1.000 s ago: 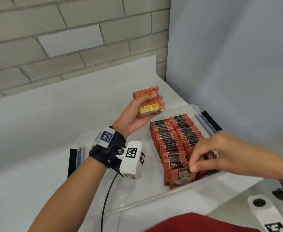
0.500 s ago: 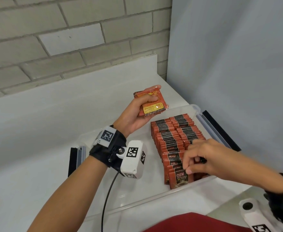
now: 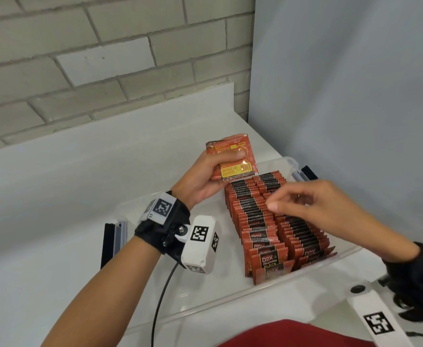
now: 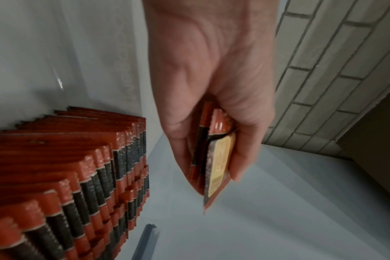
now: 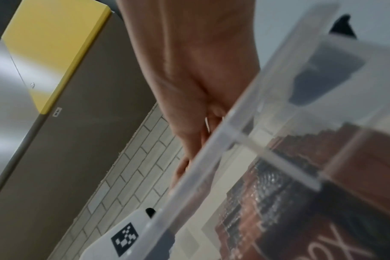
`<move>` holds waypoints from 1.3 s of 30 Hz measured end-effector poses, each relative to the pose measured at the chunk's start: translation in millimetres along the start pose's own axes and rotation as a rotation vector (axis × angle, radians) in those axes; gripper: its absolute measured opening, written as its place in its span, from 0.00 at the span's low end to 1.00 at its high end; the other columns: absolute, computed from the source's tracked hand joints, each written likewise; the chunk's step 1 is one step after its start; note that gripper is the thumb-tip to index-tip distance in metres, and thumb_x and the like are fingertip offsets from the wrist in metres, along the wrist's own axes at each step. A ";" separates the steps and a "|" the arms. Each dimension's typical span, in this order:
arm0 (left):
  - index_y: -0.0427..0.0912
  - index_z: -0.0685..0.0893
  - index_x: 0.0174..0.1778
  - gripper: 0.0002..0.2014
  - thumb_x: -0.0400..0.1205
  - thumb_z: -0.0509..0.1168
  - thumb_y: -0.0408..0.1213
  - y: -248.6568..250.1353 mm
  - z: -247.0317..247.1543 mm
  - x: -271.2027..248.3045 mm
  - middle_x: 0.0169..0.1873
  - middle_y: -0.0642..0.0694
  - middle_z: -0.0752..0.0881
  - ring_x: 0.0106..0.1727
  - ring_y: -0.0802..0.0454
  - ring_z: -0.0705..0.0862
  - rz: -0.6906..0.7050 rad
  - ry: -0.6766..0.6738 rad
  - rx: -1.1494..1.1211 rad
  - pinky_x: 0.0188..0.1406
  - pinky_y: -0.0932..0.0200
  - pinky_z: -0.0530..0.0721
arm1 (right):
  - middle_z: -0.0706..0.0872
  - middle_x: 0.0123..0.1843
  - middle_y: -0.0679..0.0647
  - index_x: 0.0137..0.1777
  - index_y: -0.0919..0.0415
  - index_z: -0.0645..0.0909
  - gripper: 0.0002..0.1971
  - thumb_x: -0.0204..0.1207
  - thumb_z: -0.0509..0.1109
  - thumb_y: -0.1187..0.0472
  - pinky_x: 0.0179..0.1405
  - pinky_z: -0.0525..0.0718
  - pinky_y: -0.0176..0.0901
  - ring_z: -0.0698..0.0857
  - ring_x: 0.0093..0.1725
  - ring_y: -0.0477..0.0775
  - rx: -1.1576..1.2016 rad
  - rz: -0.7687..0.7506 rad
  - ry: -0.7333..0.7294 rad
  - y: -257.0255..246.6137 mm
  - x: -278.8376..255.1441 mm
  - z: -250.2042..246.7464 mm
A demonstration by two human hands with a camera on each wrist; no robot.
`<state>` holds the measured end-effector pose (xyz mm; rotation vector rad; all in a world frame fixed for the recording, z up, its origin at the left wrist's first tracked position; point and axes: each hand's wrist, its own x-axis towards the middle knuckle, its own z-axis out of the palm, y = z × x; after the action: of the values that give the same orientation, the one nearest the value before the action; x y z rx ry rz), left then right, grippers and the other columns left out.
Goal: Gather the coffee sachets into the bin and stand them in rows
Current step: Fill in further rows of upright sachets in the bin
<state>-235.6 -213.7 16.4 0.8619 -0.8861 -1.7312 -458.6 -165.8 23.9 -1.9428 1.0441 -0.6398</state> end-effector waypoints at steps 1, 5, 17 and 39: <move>0.37 0.85 0.49 0.08 0.75 0.70 0.26 -1.5 0.7 0.0 0.42 0.42 0.89 0.43 0.48 0.90 0.000 -0.012 0.027 0.44 0.56 0.88 | 0.90 0.40 0.42 0.45 0.48 0.88 0.11 0.66 0.73 0.46 0.42 0.80 0.27 0.86 0.41 0.40 0.054 0.004 0.080 0.6 3.4 1.4; 0.38 0.85 0.51 0.09 0.76 0.70 0.27 -6.4 4.3 -1.2 0.44 0.42 0.90 0.46 0.47 0.89 -0.014 -0.053 0.118 0.49 0.54 0.88 | 0.89 0.43 0.48 0.51 0.53 0.83 0.17 0.66 0.76 0.47 0.49 0.84 0.36 0.88 0.45 0.47 0.226 0.077 0.213 7.0 14.7 8.9; 0.42 0.82 0.62 0.26 0.72 0.64 0.55 -8.4 16.6 -5.8 0.52 0.42 0.90 0.55 0.47 0.88 -0.085 -0.109 0.129 0.57 0.54 0.87 | 0.90 0.45 0.51 0.52 0.55 0.85 0.08 0.74 0.75 0.60 0.56 0.85 0.44 0.88 0.48 0.52 0.336 0.041 0.305 7.3 18.0 15.6; 0.43 0.83 0.59 0.17 0.75 0.66 0.24 -6.6 11.8 -1.0 0.42 0.45 0.91 0.46 0.49 0.90 0.059 -0.083 0.001 0.47 0.54 0.90 | 0.91 0.52 0.49 0.63 0.49 0.80 0.16 0.79 0.63 0.46 0.53 0.88 0.46 0.90 0.52 0.52 0.457 0.029 0.306 -0.9 16.7 14.9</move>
<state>-248.2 -209.0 16.6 0.7620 -0.9585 -1.7257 -438.5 -173.4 17.6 -1.4592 0.9985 -1.0804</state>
